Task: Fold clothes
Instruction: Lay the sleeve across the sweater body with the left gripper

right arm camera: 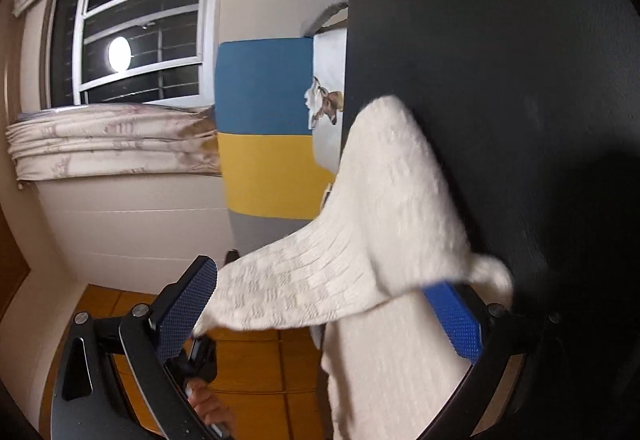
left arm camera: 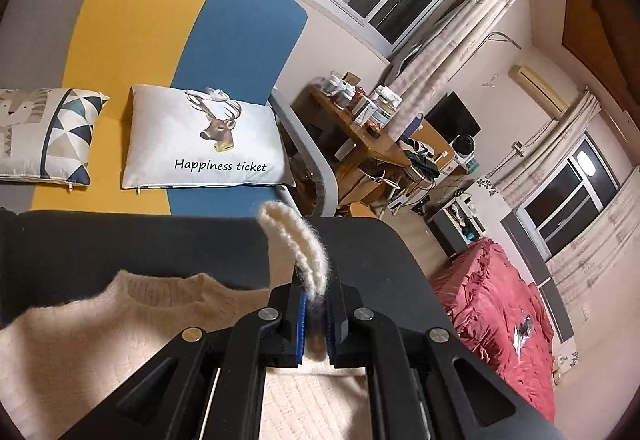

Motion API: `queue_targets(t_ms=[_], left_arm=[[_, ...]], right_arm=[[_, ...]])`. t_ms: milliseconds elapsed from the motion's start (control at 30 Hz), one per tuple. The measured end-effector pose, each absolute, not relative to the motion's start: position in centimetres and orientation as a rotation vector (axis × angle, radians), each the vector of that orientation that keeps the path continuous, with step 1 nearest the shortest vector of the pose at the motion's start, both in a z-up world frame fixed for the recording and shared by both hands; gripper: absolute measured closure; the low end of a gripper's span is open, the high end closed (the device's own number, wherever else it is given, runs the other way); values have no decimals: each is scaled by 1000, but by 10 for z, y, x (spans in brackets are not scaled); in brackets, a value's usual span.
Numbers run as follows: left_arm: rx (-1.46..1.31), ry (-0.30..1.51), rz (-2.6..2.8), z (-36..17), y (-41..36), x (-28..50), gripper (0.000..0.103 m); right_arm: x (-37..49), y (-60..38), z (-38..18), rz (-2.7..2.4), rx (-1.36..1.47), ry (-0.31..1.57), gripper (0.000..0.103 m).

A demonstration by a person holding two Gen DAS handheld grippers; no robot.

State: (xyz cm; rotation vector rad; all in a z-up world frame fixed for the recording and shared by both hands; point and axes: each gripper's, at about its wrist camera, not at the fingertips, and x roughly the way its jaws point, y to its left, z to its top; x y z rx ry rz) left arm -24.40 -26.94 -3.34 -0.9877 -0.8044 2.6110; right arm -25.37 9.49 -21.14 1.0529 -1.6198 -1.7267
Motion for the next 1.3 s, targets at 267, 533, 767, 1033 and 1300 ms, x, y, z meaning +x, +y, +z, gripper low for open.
queue_targets(t_ms=[267,533,767,1033,1300], left_arm=[[-1124,-858,2588,-106,-292,-200,97],[-1305,-1179,2502,-206,-338,-160,97],[-1053,-1533,2222,-187,-369,-158,97],[-1427,-1272,2403,-208,-366,-153,97],[-1305,-1441,2390,-235,-373,-131,95]], right_arm=[[-267,88,-202,-1950,1059,-1472,0],[-274,70,-193,-2084,1174,-1151,0],[-280,54,-182,-2150,1279,-849,0],[-285,56,-187,-2086,1312,-717,0],[-274,39,-182,-2162,1286,-523,0]])
